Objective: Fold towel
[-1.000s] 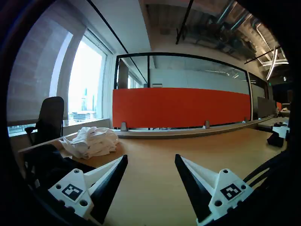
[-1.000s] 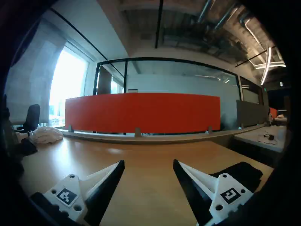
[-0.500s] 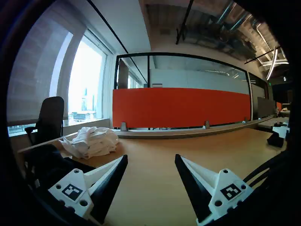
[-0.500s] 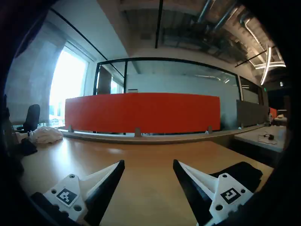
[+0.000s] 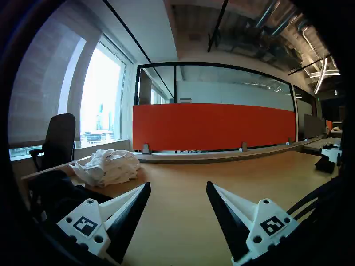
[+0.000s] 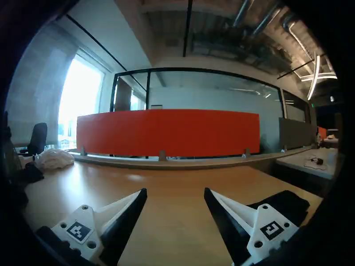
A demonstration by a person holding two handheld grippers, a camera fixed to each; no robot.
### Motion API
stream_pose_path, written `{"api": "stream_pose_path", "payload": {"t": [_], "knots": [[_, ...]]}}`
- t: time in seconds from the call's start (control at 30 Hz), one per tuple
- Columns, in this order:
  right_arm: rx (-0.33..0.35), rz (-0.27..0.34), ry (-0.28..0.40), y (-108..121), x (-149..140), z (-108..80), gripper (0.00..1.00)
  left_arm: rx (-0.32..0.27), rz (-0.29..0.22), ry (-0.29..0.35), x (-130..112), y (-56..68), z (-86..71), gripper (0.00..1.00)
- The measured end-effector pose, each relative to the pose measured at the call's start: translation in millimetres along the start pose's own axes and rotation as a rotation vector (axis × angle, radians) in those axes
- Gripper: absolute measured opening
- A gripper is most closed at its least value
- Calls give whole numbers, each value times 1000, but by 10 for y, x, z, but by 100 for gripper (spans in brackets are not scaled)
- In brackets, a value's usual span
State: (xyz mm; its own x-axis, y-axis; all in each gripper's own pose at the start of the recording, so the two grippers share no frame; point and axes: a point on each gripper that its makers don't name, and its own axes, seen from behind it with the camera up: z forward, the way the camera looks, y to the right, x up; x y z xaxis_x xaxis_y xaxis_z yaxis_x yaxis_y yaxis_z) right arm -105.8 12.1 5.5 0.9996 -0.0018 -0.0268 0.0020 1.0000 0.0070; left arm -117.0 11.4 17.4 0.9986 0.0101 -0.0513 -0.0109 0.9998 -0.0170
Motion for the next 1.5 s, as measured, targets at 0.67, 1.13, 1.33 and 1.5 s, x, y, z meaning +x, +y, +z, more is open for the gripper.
{"api": "stream_pose_path", "payload": {"t": [0.67, 1.13, 1.33, 1.5], "knots": [[0, 0, 0, -4, 1, -1, 100, 0, 0, -2, 61, -6, -18, 93], [0, 0, 0, -6, 0, 0, 100, 0, 0, -3, 91, -12, -26, 92], [0, 0, 0, -8, -1, 2, 100, 0, -1, -3, 102, -13, -30, 93], [0, 0, 0, -8, -1, 2, 100, 0, -2, -3, 103, -14, -30, 93]]}}
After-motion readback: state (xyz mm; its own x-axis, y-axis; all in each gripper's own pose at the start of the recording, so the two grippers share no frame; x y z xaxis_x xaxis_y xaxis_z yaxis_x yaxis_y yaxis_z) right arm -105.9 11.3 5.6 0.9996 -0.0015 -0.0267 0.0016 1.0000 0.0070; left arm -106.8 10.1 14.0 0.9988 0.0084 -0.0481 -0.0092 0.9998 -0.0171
